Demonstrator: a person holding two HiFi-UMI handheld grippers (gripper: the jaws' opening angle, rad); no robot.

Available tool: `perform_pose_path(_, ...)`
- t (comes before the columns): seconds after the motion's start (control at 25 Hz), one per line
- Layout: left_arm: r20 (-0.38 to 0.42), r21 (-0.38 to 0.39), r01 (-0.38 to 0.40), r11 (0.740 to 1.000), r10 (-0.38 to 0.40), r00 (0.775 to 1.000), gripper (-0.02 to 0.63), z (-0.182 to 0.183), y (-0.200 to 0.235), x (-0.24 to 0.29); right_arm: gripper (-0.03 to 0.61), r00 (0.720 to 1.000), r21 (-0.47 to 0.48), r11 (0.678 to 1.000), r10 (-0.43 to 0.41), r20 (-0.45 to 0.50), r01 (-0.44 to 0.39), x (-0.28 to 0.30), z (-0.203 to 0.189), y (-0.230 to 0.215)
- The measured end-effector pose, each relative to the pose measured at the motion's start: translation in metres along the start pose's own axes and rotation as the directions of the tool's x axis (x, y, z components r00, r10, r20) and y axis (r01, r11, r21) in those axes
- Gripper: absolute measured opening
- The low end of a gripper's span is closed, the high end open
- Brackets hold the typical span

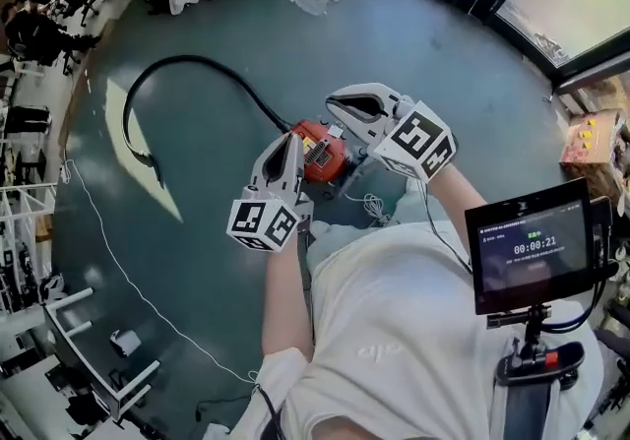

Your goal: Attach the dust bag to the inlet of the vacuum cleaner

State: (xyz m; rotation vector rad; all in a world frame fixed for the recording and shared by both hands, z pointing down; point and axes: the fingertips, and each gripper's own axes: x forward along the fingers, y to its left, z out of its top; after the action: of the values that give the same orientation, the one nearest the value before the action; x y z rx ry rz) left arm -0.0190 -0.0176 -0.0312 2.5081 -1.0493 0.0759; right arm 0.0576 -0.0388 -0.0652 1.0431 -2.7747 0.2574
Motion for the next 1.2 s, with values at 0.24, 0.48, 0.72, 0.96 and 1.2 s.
perform_pose_path(0.24, 0.079, 0.043, 0.078, 0.996, -0.081, 0.994, 0.005, 0.063, -0.04, 0.008, 0.009, 0.992, -0.042, 0.998, -0.037, 0.119, 0.042, -0.028, 0.071, 0.007)
perform_pose_path(0.48, 0.12, 0.094, 0.114, 0.989, -0.125, 0.985, 0.005, 0.099, -0.067, 0.017, 0.008, 0.976, -0.046, 0.996, -0.061, 0.208, 0.072, -0.048, 0.109, 0.008)
perform_pose_path(0.72, 0.128, 0.118, 0.098, 0.988, -0.113, 0.985, 0.005, 0.105, -0.072, 0.015, 0.008, 0.963, 0.047, 0.996, -0.08, 0.257, 0.07, -0.06, 0.107, 0.005)
perform_pose_path(0.96, 0.131, 0.135, 0.082, 0.987, -0.1, 0.986, 0.006, 0.113, -0.072, 0.013, 0.008, 0.956, 0.108, 0.993, -0.076, 0.282, 0.047, -0.062, 0.111, -0.006)
perform_pose_path(1.2, 0.147, 0.136, 0.069, 0.988, -0.089, 0.985, 0.005, 0.117, -0.069, 0.01, 0.008, 0.957, 0.124, 0.992, -0.056, 0.285, 0.021, -0.055, 0.109, -0.005)
